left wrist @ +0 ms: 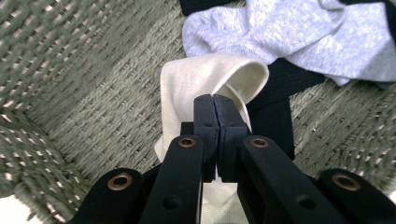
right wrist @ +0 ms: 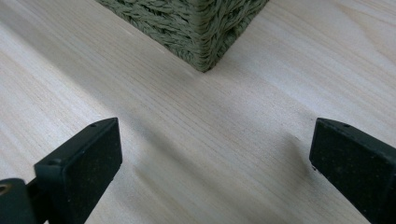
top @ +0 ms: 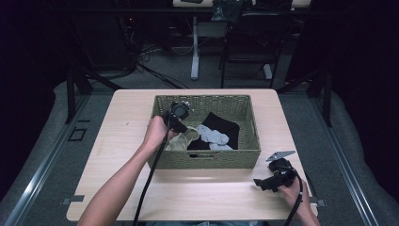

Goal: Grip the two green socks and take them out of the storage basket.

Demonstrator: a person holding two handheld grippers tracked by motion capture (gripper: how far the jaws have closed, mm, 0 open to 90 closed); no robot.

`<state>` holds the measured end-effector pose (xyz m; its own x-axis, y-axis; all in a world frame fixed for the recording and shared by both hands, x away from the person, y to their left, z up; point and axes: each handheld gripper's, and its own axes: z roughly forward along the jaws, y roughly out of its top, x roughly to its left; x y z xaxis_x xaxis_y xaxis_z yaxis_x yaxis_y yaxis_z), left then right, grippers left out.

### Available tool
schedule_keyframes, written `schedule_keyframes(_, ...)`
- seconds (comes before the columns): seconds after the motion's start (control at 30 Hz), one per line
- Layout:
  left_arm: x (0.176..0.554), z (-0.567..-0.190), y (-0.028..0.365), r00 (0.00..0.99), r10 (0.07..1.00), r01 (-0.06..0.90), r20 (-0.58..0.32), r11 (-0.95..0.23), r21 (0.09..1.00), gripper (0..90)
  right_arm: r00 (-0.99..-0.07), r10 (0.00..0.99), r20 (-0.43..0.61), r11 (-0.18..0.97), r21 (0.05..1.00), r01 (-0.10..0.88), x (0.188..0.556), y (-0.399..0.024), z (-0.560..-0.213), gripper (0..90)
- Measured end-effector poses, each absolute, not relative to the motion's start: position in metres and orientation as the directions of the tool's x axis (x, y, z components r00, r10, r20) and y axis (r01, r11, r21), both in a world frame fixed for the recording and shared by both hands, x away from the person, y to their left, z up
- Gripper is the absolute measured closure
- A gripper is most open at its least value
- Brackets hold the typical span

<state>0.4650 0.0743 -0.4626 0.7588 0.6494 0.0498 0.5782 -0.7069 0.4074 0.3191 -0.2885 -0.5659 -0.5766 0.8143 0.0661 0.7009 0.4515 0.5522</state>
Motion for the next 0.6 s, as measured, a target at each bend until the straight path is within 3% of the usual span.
schedule_keyframes(0.6, 0.455, -0.417, 0.087, 0.759, 0.648, 0.537, 0.064, -0.678, 0.502, 89.3, -0.58, 0.812, 0.068, 0.454, 0.552, 0.7, 0.32, -0.289, -0.566, 1.7)
